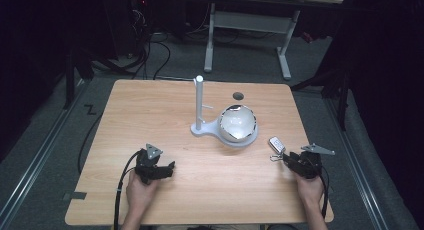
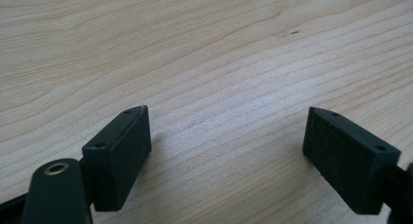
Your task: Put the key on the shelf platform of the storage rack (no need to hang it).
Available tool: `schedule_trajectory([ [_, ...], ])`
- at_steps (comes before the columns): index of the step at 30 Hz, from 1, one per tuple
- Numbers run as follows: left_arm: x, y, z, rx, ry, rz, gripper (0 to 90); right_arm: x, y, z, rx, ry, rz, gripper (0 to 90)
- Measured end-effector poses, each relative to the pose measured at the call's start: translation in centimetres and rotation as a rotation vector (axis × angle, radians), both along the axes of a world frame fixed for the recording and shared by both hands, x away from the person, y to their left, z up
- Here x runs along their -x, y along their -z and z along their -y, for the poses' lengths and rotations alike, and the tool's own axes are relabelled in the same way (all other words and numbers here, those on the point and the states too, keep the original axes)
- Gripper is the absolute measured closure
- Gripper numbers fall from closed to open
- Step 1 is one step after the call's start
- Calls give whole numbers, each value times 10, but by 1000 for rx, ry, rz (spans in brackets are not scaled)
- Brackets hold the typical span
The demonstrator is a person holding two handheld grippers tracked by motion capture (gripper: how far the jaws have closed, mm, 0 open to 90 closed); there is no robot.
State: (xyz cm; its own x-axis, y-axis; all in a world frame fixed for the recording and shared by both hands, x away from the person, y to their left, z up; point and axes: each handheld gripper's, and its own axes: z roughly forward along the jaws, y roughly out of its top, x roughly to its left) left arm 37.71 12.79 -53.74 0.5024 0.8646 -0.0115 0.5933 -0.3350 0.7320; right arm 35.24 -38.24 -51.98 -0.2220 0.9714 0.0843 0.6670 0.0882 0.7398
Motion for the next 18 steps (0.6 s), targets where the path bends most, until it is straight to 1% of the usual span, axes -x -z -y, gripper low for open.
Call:
schedule_trajectory([
  [6, 0, 0, 0, 0, 0, 0, 182, -4, 4, 0, -16, 3, -17, 643],
  [8, 0, 0, 0, 0, 0, 0, 182, -4, 4, 0, -9, -2, -16, 643],
  [9, 0, 0, 0, 0, 0, 0, 182, -6, 3, -1, -2, -8, -30, 642],
  [12, 0, 0, 0, 0, 0, 0, 182, -8, -1, -3, 0, -13, -25, 643],
  [14, 0, 0, 0, 0, 0, 0, 182, -10, -4, -5, 12, -17, -9, 652],
  [15, 0, 0, 0, 0, 0, 0, 182, -12, -4, -6, 13, -16, -14, 653],
  [17, 0, 0, 0, 0, 0, 0, 182, -18, 0, -6, 19, -12, -47, 664],
  [18, 0, 0, 0, 0, 0, 0, 182, -19, 1, -6, 15, -13, -51, 672],
])
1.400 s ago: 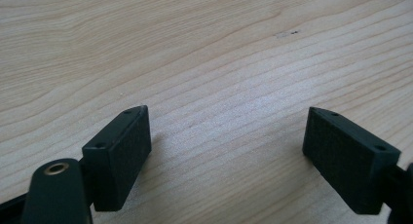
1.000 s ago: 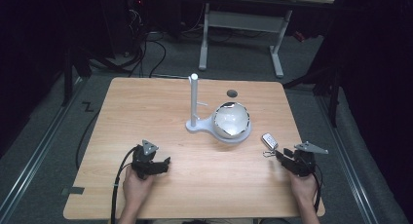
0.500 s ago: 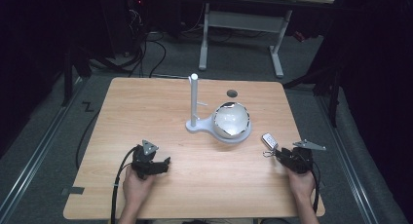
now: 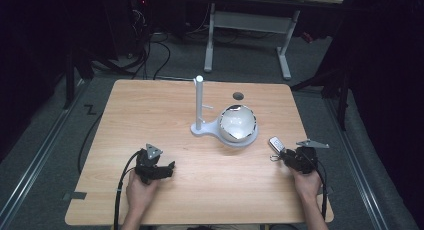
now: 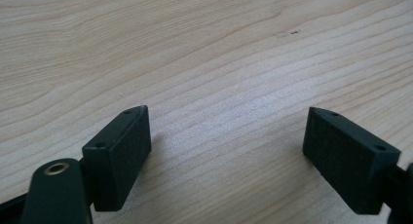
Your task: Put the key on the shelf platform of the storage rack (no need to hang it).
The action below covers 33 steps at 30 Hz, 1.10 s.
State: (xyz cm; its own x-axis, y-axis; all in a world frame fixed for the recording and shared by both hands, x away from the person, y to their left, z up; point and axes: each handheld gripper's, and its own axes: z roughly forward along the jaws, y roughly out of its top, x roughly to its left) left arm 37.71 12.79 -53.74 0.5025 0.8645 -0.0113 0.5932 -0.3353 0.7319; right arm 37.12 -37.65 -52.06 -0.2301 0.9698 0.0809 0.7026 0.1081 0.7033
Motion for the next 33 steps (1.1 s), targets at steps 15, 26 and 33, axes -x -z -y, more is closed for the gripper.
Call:
schedule_trajectory([
  [15, 0, 0, 0, 1, -1, 0, 182, -5, -1, 2, -19, -4, -7, 846],
  [26, 0, 0, 0, 2, -1, 0, 182, -1, -8, -1, 6, -17, 37, 855],
  [33, 0, 0, 0, 2, -1, 0, 182, 5, -16, 0, -9, -32, 72, 856],
])
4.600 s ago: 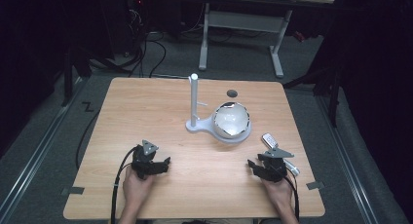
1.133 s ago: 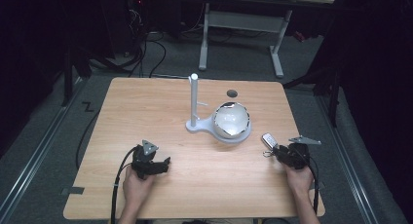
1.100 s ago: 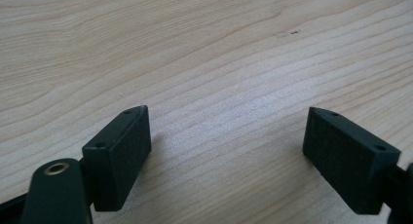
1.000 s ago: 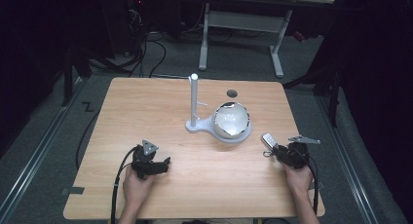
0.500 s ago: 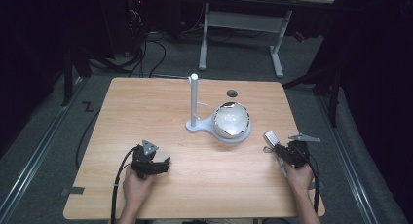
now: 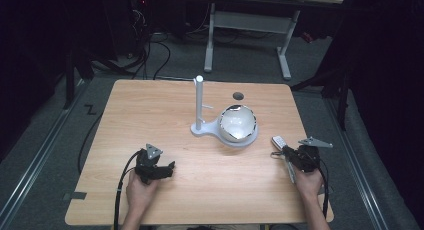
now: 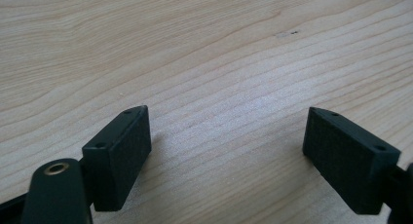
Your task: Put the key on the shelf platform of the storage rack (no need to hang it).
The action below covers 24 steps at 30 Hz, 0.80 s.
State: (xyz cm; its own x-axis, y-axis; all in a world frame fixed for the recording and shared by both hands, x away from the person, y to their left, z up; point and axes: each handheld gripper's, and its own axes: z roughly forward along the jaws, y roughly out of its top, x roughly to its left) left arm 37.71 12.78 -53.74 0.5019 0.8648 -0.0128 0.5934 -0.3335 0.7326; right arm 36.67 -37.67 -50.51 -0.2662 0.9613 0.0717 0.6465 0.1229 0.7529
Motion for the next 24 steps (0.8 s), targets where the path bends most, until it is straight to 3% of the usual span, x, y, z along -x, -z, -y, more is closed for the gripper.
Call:
schedule_trajectory([
  [8, 0, 0, 0, -1, 1, 0, 182, 9, -12, 2, -57, -21, 45, 857],
  [12, 0, 0, 0, -1, 1, 0, 182, 14, -25, -3, -53, -55, 84, 857],
  [24, 0, 0, 0, -1, 1, 0, 182, 25, -37, -12, -63, -102, 114, 857],
])
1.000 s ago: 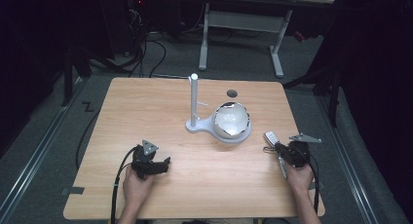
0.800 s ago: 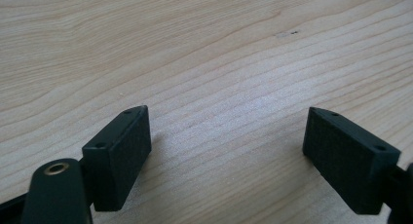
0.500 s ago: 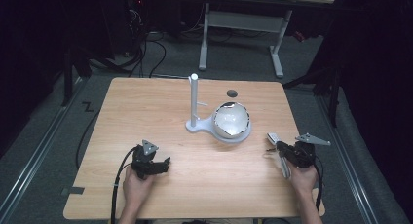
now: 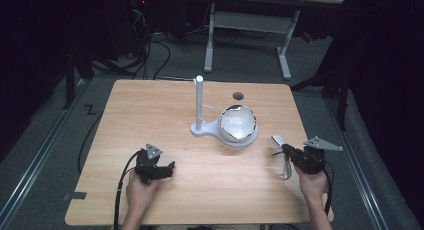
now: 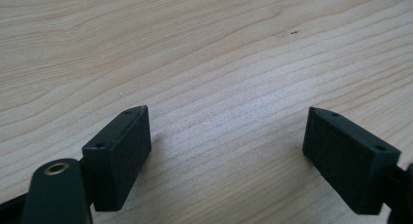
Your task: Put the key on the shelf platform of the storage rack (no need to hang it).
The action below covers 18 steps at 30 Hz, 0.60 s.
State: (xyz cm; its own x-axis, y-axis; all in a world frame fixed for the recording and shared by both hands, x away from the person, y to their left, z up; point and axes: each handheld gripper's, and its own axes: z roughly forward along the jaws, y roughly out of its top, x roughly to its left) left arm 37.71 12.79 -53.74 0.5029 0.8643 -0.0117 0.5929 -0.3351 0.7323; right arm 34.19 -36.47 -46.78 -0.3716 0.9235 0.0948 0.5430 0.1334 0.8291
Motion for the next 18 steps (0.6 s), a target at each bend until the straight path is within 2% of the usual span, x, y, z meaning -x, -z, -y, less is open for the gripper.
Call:
schedule_trajectory([
  [12, 0, 0, 0, 0, 0, 0, 182, 8, -19, -18, 4, -77, 41, 858],
  [18, 0, 0, 0, 0, 0, 0, 182, 9, -28, -27, -10, -123, 51, 857],
])
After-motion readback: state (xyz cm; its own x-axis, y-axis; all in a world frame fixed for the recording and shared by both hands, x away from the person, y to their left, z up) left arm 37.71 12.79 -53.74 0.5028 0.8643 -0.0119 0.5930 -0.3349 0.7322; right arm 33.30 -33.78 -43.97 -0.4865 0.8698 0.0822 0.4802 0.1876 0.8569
